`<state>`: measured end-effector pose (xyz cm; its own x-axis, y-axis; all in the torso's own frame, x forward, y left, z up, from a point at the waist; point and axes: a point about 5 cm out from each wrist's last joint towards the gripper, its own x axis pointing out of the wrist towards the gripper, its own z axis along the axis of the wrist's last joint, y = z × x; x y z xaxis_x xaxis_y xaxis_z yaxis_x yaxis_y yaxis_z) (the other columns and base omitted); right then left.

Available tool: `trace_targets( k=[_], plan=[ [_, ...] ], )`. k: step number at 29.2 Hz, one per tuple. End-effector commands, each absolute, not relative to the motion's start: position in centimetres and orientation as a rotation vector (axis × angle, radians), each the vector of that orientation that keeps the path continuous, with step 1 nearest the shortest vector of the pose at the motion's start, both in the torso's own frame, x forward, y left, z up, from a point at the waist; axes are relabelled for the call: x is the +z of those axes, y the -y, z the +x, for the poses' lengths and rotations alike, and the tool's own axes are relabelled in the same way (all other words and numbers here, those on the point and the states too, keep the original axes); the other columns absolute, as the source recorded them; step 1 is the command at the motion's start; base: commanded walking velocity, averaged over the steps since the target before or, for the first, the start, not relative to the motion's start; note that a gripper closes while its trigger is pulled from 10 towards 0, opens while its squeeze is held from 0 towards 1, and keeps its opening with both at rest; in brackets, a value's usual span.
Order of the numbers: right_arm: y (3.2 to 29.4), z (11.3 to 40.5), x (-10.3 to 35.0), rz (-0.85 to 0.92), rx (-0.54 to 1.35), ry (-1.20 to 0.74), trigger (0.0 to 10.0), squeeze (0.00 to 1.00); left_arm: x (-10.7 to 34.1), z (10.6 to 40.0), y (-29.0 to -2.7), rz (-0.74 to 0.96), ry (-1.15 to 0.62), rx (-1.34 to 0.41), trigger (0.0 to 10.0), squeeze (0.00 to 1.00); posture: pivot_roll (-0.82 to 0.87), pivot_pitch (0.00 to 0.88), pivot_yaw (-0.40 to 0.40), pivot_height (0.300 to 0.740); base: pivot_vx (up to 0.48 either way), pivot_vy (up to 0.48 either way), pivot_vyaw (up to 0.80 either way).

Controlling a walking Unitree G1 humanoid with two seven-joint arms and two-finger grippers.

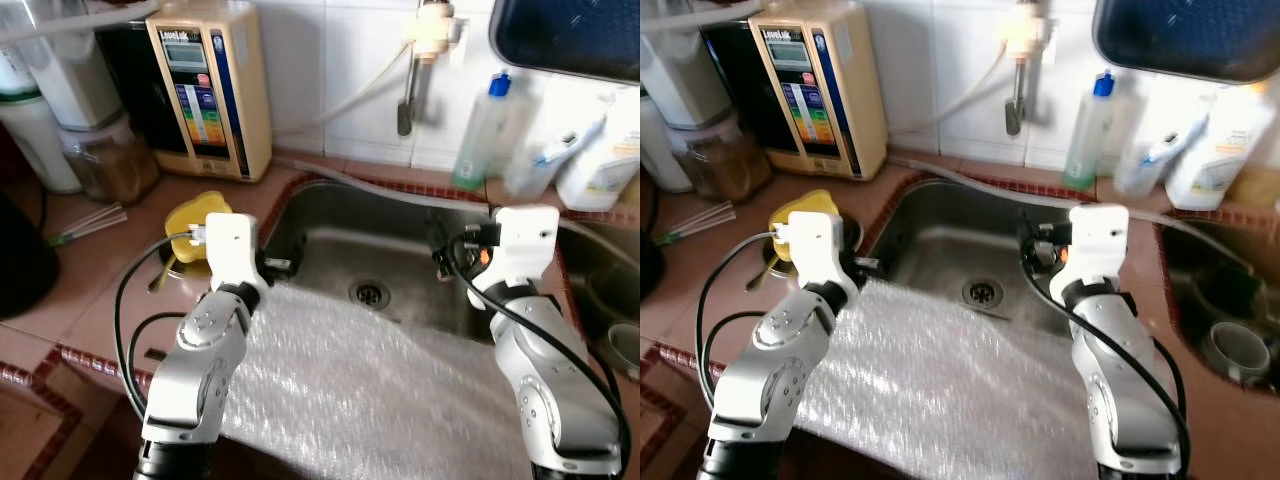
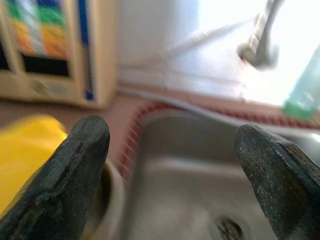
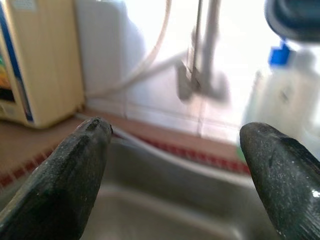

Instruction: Kitchen organization

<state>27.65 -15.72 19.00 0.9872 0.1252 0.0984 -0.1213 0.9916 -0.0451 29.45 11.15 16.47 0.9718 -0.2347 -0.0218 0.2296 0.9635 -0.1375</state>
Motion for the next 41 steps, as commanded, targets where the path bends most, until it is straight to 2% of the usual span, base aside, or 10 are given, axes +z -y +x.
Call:
trace_targets(
  k=[1,14,21,31,41],
  plan=[
    [15.0,27.6,19.2,-0.028,0.148,0.113,10.0,0.0,16.4,29.5,-11.9,-0.116,-0.038,-0.208,10.0,0.0,-0.04,0.0,0.019,0.74,0.0,0.0,0.0],
    [15.0,27.5,19.1,-0.029,0.154,0.107,10.0,0.0,15.9,29.3,-12.0,-0.15,-0.081,-0.19,10.0,0.0,-0.04,0.0,0.014,0.74,0.0,0.0,0.0],
    [14.9,27.6,19.0,-0.026,0.164,0.104,10.0,0.0,16.1,29.1,-12.7,-0.033,-0.049,-0.144,10.0,0.0,-0.03,0.0,0.012,0.74,0.0,0.0,0.0],
    [14.4,27.7,19.0,-0.031,0.191,0.103,10.0,0.0,16.3,29.1,-12.8,-0.093,-0.037,-0.121,10.0,0.0,-0.03,0.0,0.008,0.74,0.0,0.0,0.0],
    [14.3,27.5,18.9,-0.029,0.209,0.094,10.0,0.0,15.9,29.1,-13.1,0.007,-0.077,-0.1,10.0,0.0,-0.02,0.0,0.009,0.74,0.0,0.0,0.0]
  ],
)
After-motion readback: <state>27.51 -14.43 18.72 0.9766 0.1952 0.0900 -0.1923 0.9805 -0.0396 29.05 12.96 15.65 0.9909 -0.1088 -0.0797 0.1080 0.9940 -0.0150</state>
